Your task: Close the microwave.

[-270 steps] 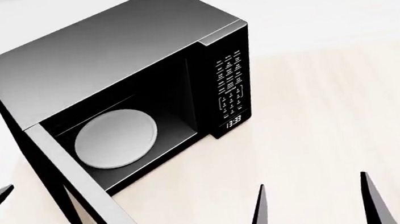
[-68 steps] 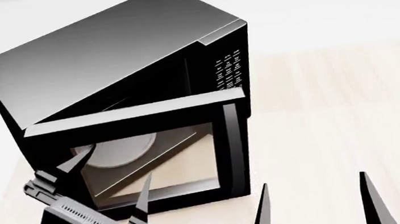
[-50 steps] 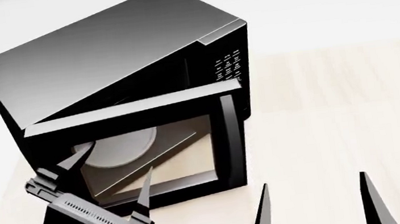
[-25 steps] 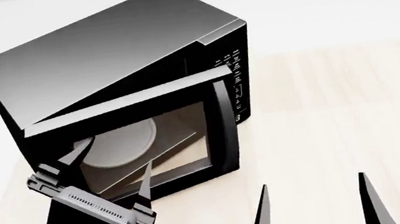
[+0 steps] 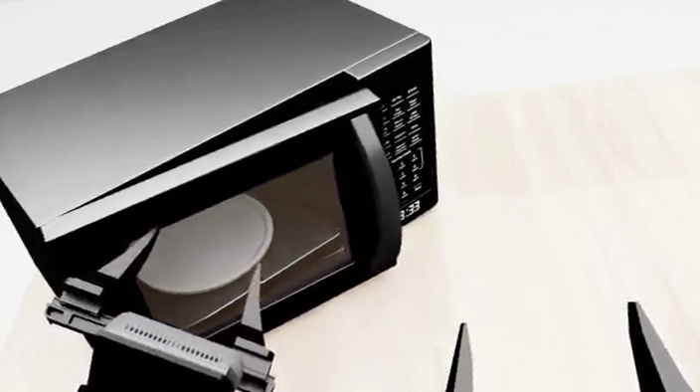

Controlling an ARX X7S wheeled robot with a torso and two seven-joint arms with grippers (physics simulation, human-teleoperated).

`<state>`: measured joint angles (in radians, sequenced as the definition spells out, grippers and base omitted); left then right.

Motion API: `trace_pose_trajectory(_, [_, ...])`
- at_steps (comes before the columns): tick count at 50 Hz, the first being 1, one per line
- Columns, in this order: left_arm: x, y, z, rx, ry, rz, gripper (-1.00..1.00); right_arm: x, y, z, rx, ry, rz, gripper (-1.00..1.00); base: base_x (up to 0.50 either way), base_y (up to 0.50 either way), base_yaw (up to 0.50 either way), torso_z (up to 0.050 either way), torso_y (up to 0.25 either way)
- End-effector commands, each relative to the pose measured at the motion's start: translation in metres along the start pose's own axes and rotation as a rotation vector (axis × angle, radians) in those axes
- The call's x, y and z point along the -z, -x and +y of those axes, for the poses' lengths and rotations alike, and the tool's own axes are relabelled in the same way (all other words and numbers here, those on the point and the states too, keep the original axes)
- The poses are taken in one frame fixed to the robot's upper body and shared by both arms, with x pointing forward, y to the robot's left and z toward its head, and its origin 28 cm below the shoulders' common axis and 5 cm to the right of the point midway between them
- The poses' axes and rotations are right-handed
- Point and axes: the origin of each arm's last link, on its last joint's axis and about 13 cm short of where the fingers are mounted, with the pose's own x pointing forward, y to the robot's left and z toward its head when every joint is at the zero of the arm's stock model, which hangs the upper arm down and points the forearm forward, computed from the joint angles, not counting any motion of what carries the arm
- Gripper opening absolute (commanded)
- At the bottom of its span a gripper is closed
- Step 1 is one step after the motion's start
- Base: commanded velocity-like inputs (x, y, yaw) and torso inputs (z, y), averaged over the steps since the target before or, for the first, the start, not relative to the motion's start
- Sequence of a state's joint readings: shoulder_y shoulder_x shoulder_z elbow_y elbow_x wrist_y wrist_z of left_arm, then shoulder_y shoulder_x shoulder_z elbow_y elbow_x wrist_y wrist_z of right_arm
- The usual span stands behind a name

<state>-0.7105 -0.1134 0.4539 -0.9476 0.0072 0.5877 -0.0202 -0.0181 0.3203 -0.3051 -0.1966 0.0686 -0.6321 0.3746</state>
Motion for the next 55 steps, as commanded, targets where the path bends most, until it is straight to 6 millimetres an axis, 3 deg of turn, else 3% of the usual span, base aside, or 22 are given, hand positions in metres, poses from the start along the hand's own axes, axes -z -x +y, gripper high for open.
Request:
trace_pose_trajectory(1, [-0.01,-0.012,0.01,-0.11,0.04,-0.053,1.0,0.0,-0.001,-0.001,-0.002,0.006,-0.004,1.0,0.0,0.0,0.0,0.01,0.0])
trace_pose_trajectory(30, [-0.011,-0.025,0.02,-0.318,0.06,-0.045,1.0,0.0,0.0,0.0,-0.006,0.005,-0.001,1.0,0.0,0.0,0.0,0.0,0.002])
trace_pose_trajectory(35, [-0.014,-0.02,0.018,-0.338,0.057,-0.054,1.0,0.001,0.001,0.0,-0.008,0.004,0.001,1.0,0.0,0.0,0.0,0.002,0.002])
trace_pose_trajectory(39, [-0.019,0.0,0.012,-0.338,0.077,-0.051,1.0,0.001,0.001,0.0,-0.008,0.005,0.002,1.0,0.0,0.0,0.0,0.0,0.002])
trace_pose_trajectory(48, [-0.03,0.092,-0.021,-0.204,0.117,0.019,1.0,0.001,0.001,0.001,-0.011,0.007,0.004,1.0,0.0,0.0,0.0,0.0,0.0])
trace_pose_trajectory(55, [-0.037,0.13,-0.033,-0.173,0.141,0.066,1.0,0.002,0.002,0.001,-0.013,0.009,0.005,1.0,0.0,0.0,0.0,0.0,0.0])
